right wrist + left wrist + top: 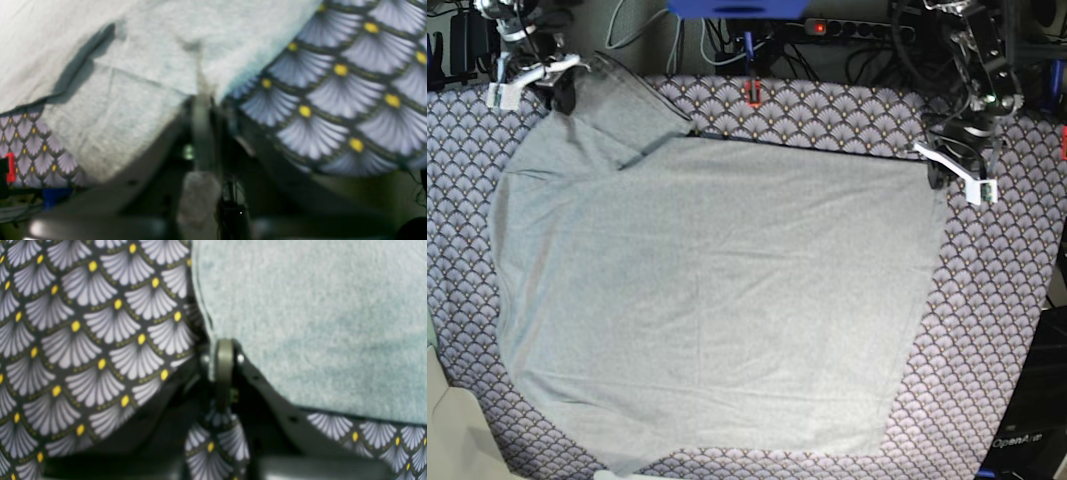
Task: Fold the T-shirt properly
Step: 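Lift the shoulder corners and drag them toward the hem with both grippers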
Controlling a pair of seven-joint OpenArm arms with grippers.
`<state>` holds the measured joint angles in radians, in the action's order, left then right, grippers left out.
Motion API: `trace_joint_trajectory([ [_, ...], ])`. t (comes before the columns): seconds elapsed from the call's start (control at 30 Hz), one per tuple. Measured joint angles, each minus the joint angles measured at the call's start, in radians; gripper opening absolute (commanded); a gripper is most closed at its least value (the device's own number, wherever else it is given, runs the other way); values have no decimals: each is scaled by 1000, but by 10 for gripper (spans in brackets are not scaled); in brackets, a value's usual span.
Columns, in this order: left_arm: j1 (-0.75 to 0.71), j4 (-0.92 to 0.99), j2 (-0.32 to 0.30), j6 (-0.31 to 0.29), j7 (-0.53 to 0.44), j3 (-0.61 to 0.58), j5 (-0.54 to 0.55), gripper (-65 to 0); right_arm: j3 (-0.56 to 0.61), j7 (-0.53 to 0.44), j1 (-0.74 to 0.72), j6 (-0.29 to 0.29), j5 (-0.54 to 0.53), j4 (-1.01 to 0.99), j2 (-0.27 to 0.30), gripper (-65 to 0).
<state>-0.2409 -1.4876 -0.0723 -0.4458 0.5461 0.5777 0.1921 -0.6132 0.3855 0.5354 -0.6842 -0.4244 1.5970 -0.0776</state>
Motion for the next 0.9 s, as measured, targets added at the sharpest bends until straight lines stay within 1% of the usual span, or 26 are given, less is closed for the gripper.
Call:
trace_joint_trajectory([
  [0.13,-1,-1,0,0,0,0,0,-650,-2,5,1,0,1,4,0,-650],
  [0.23,-3,-10,1,0,5,0,0,-650,-3,24,4,0,24,46,9,-650],
  [0.3,-10,-55,3,0,20,0,-1,-650,-6,18,4,0,22,98,16,-650],
  [0.43,-4,-139,5,0,9,1,-1,-650,-5,16,-2,0,12,198,19,-650],
  [0.5,5,-158,5,0,26,1,-1,-650,-2,40,-24,0,20,223,34,-650],
  [0.57,33,-162,5,0,101,3,-8,-650,-3,85,-64,-1,16,238,43,-650],
  [0.63,73,-161,3,0,148,3,-8,-650,-3,137,-110,-3,18,240,66,-650],
  [0.73,128,-161,-2,0,151,2,-6,-650,-6,187,-173,-3,17,242,103,-650],
  [0.9,163,-153,0,6,173,0,-11,-650,-6,270,-288,-9,20,240,154,-650],
])
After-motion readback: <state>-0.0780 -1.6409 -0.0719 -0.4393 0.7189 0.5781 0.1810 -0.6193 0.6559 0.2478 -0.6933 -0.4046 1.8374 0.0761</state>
